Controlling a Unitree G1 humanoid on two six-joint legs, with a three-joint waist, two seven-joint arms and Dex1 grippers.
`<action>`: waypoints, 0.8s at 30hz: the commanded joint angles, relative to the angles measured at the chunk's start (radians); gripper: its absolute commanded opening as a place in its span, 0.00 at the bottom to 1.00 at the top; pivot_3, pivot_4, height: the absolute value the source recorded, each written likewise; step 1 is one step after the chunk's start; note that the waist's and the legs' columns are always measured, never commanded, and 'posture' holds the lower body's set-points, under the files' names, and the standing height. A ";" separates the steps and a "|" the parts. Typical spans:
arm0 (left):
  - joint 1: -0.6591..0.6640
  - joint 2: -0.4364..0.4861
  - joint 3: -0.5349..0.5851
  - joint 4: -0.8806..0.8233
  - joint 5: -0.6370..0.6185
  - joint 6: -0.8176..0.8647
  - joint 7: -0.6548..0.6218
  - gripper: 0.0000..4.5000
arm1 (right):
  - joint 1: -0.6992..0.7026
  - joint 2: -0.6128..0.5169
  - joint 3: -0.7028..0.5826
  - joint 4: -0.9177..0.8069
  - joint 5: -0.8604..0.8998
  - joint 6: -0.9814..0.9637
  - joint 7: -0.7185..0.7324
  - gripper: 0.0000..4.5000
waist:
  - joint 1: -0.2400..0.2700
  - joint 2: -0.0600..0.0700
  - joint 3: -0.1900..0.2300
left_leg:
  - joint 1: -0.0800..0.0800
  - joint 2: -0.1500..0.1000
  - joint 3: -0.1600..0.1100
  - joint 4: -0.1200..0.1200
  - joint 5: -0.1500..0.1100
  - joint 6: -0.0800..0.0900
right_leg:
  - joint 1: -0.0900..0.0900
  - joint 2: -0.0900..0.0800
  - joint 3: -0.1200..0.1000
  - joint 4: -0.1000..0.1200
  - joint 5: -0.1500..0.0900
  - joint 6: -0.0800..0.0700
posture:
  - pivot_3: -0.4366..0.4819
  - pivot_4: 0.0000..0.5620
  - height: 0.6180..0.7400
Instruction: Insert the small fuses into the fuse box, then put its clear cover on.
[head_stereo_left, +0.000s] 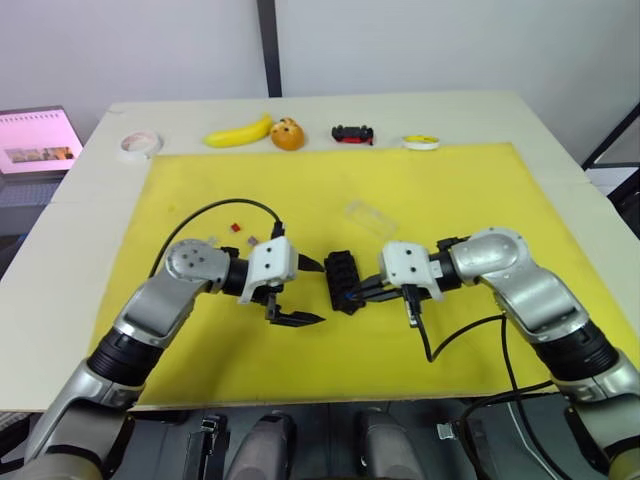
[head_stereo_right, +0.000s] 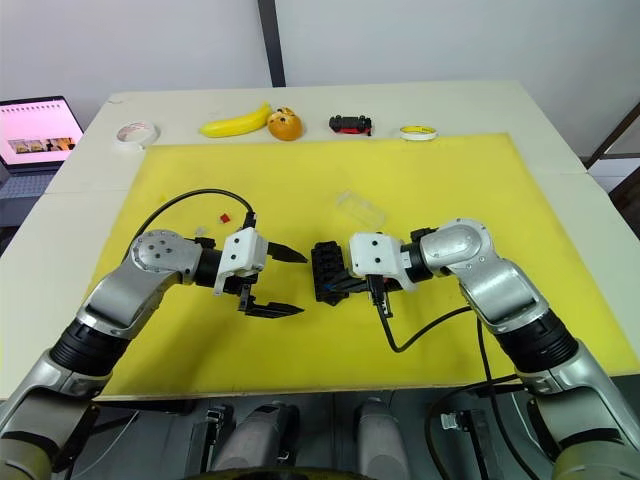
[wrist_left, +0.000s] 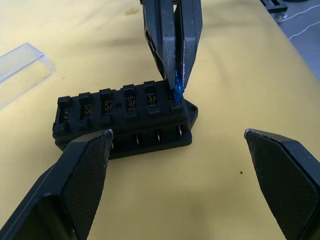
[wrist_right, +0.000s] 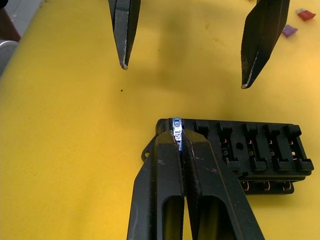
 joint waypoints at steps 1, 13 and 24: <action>-0.009 0.000 0.017 -0.040 0.003 -0.034 -0.003 0.99 | -0.007 0.005 -0.023 -0.023 0.000 -0.011 -0.004 0.00 | 0.000 0.000 0.000 | 0.000 0.000 0.000 0.000 0.000 0.000 | 0.000 0.000 0.000 0.000 0.000 0.000 | 0.48 0.27 1.00; -0.017 -0.006 0.016 -0.016 0.009 -0.050 -0.008 0.99 | -0.032 0.017 -0.016 0.013 0.001 0.020 0.003 0.00 | 0.000 0.000 0.000 | 0.000 0.000 0.000 0.001 0.000 0.000 | 0.000 0.000 0.000 0.001 0.000 0.000 | 0.48 0.27 1.00; -0.019 -0.007 0.018 -0.011 0.015 -0.055 -0.006 0.99 | -0.037 0.031 -0.010 0.043 -0.012 0.017 0.004 0.00 | 0.000 0.000 0.000 | 0.000 0.000 0.000 0.001 0.000 0.000 | 0.000 0.000 0.000 0.001 0.000 0.000 | 0.48 0.27 1.00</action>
